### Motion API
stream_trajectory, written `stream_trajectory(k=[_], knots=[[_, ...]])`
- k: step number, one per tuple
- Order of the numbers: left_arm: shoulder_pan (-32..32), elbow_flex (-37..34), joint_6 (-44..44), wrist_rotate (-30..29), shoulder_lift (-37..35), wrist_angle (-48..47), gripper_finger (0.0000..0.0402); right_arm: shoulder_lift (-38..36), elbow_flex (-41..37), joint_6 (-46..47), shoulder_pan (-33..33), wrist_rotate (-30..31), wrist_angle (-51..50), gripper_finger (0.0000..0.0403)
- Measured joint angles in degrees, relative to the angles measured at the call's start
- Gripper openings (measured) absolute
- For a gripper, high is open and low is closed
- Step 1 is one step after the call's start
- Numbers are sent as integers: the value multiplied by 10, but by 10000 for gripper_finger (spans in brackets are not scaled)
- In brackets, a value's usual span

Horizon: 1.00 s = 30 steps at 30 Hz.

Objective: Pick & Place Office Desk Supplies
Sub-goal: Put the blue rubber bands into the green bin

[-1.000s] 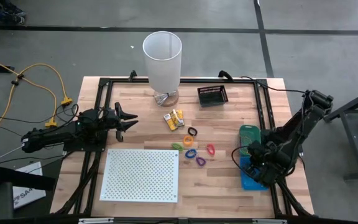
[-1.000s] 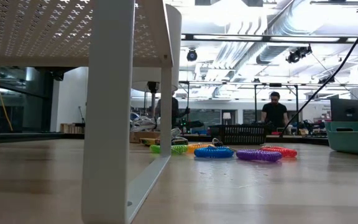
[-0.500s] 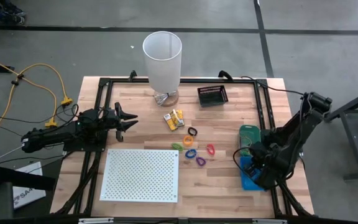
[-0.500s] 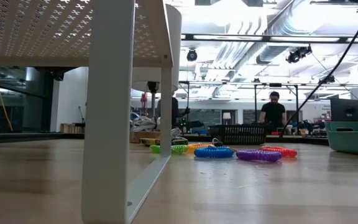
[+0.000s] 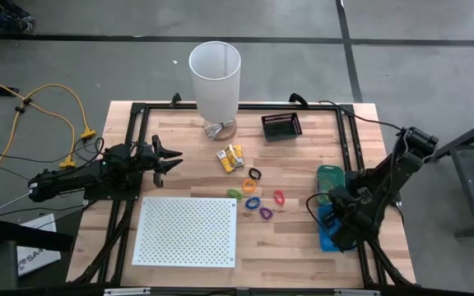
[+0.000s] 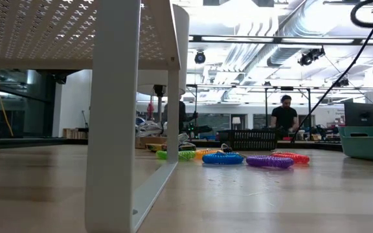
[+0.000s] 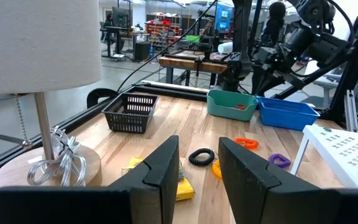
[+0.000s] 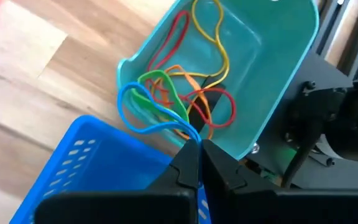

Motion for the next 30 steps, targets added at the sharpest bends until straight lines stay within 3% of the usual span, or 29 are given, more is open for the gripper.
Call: stream_trajectory(k=[10, 23, 30], knots=[[0, 0, 0, 0, 0, 0, 108, 44, 0, -1, -38, -1, -7, 3], [0, 0, 0, 0, 0, 0, 108, 160, 0, -7, -97, 1, -11, 3], [0, 0, 0, 0, 0, 0, 108, 173, 0, -10, -107, 42, -15, 8]])
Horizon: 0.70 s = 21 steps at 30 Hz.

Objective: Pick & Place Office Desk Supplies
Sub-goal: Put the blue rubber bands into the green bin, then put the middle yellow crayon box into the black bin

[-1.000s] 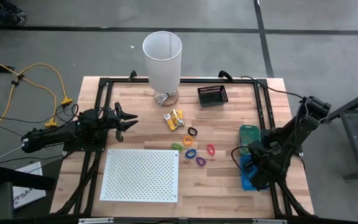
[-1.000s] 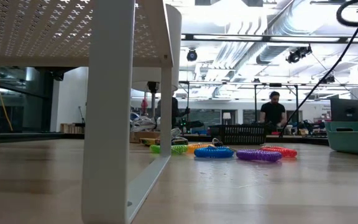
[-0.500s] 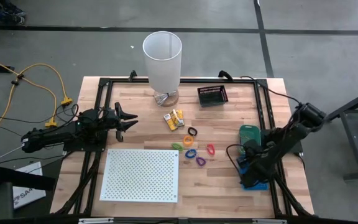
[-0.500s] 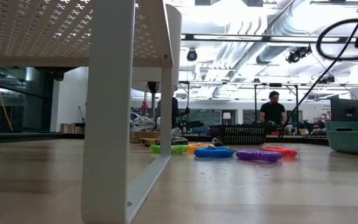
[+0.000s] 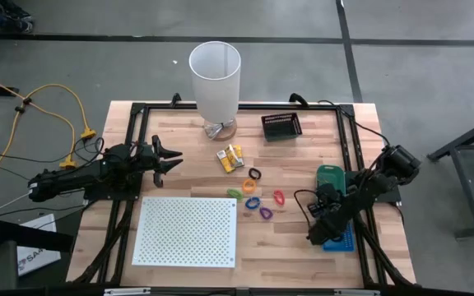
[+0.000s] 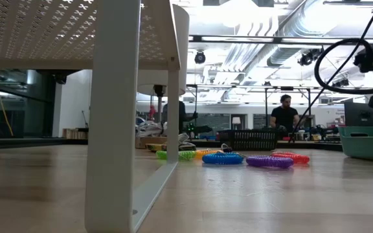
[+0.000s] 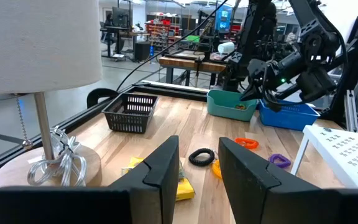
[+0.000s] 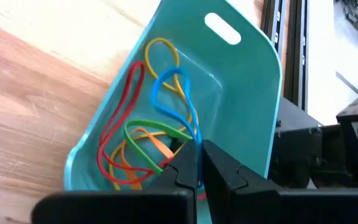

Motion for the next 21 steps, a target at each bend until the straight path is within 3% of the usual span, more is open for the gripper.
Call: stream_trajectory(k=[12, 21], knots=[[0, 0, 0, 0, 0, 0, 108, 0, 0, -4, 0, -3, 0, 78], [0, 0, 0, 0, 0, 0, 108, 0, 0, -4, 0, -3, 1, 91]])
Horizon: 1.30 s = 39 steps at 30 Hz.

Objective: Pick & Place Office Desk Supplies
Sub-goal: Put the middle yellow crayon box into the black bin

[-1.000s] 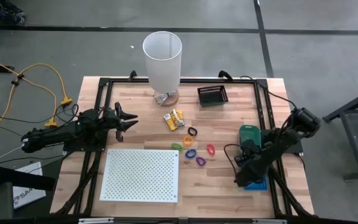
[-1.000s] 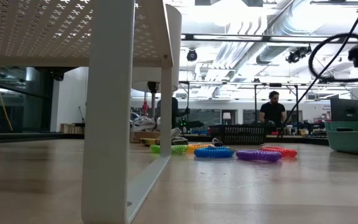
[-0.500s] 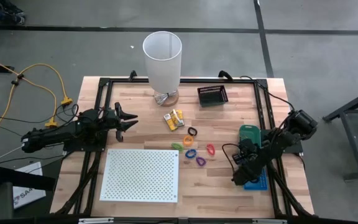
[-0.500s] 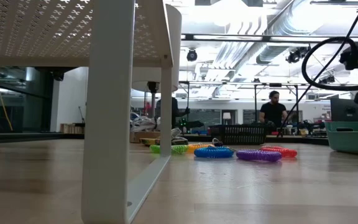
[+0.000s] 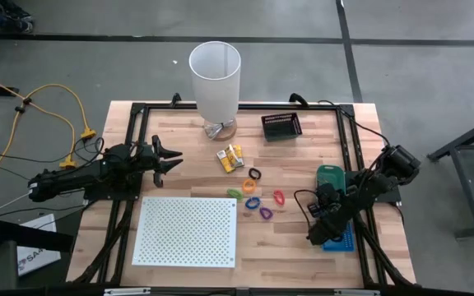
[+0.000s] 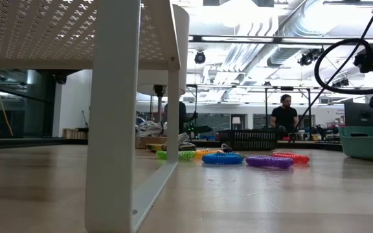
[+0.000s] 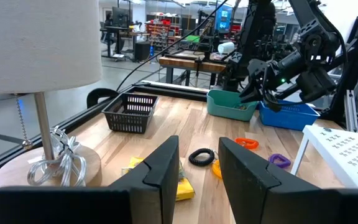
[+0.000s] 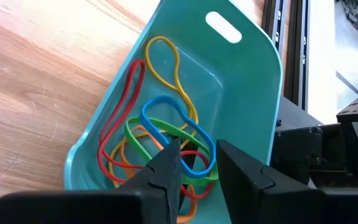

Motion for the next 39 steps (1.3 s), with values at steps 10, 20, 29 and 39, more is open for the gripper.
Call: stream_trajectory(k=[10, 20, 29, 39], knots=[[0, 0, 0, 0, 0, 0, 108, -22, 0, 12, 0, 3, 0, 92], [0, 0, 0, 0, 0, 0, 108, -128, 0, 11, 2, 22, 0, 93], [0, 0, 0, 0, 0, 0, 108, -137, 0, 7, 2, 24, 6, 93], [0, 0, 0, 0, 0, 0, 108, -137, 0, -88, 2, 116, 79, 93]])
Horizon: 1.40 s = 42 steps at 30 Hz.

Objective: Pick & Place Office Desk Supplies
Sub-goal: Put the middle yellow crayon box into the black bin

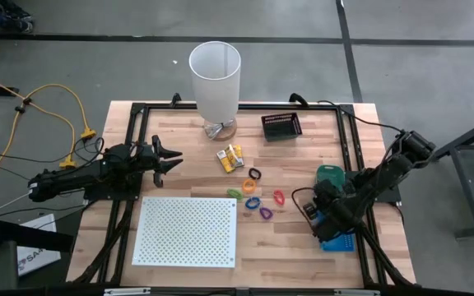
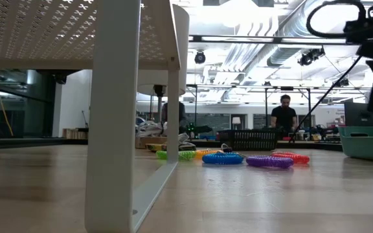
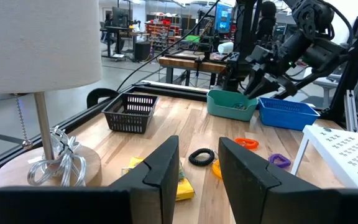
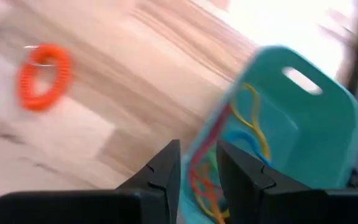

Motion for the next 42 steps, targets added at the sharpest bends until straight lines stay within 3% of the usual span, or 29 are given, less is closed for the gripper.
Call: stream_trajectory(k=[10, 17, 20, 27, 42], knots=[[0, 0, 0, 0, 0, 0, 108, 0, 0, -210, -3, 99, 197, 93], [0, 0, 0, 0, 0, 0, 108, 0, 0, -425, -36, 94, 388, 93], [0, 0, 0, 0, 0, 0, 108, 0, 0, -490, -55, 64, 443, 93], [0, 0, 0, 0, 0, 0, 108, 0, 0, -540, -90, 10, 464, 93], [0, 0, 0, 0, 0, 0, 108, 0, 0, -685, -205, -11, 531, 93]])
